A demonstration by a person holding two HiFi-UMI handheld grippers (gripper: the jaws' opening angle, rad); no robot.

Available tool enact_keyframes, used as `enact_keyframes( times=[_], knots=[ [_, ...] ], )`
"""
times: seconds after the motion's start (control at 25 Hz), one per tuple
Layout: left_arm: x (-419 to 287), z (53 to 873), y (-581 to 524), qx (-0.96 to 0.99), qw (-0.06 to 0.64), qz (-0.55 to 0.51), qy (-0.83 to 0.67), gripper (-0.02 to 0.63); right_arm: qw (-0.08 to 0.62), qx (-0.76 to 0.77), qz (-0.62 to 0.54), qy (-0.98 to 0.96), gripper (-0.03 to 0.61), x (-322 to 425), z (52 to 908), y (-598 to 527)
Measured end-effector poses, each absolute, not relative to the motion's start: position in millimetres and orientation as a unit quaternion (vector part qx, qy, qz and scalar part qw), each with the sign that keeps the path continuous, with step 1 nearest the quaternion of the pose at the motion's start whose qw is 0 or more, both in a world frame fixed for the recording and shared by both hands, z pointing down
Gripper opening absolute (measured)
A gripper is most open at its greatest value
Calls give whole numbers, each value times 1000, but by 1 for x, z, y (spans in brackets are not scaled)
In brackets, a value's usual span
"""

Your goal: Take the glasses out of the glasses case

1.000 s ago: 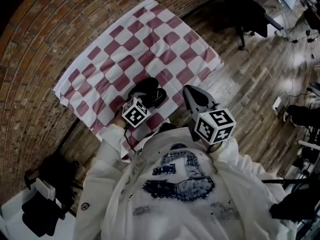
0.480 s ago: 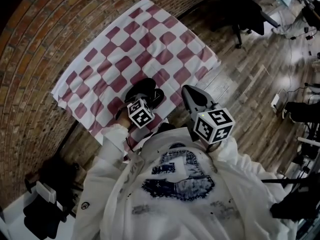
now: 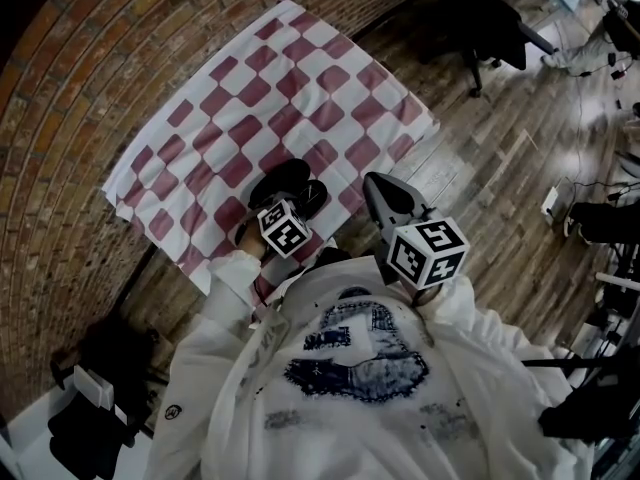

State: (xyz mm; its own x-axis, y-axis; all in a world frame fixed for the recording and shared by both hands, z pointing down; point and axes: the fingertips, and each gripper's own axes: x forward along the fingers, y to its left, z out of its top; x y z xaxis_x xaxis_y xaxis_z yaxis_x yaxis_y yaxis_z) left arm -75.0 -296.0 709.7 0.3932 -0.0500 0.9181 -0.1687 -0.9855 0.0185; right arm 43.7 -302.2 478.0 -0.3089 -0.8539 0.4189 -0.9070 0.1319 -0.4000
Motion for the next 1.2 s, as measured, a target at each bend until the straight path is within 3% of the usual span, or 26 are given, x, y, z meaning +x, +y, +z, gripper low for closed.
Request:
enact_keyframes(
  times=[0.64, 1.2],
  knots=[
    [-75, 706, -296, 841, 77, 523, -116, 51, 40, 579, 306, -754, 14, 44, 482, -292],
    [-88, 680, -301, 838, 63, 514, -170, 43, 31, 565, 304, -766, 14, 47, 476, -272]
  ],
)
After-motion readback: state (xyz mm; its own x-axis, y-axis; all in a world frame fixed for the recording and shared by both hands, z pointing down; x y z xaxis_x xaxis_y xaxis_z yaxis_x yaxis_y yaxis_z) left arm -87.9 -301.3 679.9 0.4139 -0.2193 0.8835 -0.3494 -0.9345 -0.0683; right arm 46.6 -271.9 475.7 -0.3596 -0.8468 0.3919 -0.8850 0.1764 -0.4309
